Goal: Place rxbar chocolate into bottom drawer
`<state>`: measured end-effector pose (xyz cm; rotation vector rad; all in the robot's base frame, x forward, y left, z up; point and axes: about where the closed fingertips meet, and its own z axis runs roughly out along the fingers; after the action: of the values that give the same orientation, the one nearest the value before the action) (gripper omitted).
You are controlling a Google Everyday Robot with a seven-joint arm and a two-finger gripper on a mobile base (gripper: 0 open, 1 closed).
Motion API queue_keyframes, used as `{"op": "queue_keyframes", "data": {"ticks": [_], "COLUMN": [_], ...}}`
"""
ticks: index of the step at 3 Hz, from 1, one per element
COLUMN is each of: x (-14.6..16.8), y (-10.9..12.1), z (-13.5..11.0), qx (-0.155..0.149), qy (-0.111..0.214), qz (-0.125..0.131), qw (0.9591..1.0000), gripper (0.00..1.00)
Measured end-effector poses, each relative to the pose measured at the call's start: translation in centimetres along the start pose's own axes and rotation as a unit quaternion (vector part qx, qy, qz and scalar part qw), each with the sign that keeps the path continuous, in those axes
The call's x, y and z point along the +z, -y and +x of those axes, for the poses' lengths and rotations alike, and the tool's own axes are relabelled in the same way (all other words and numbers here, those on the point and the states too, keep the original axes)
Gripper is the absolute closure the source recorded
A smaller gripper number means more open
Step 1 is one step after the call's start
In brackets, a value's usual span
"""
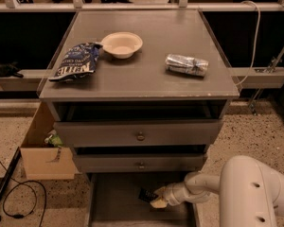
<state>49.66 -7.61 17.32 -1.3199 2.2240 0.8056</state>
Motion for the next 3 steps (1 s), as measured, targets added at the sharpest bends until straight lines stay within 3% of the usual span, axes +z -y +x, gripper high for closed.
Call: {"op": "queue_keyframes", "data": {"ticks": [1, 3], "x": [0.27, 0.27], "y": [-0.38, -0.39], "z": [0.24, 0.24], "qx": [0.003, 0.003], "qy": [-0.005, -0.005], "qz": [-0.002, -0.002], "qw": [1.0, 1.0], "gripper": [1.0, 0.5]}}
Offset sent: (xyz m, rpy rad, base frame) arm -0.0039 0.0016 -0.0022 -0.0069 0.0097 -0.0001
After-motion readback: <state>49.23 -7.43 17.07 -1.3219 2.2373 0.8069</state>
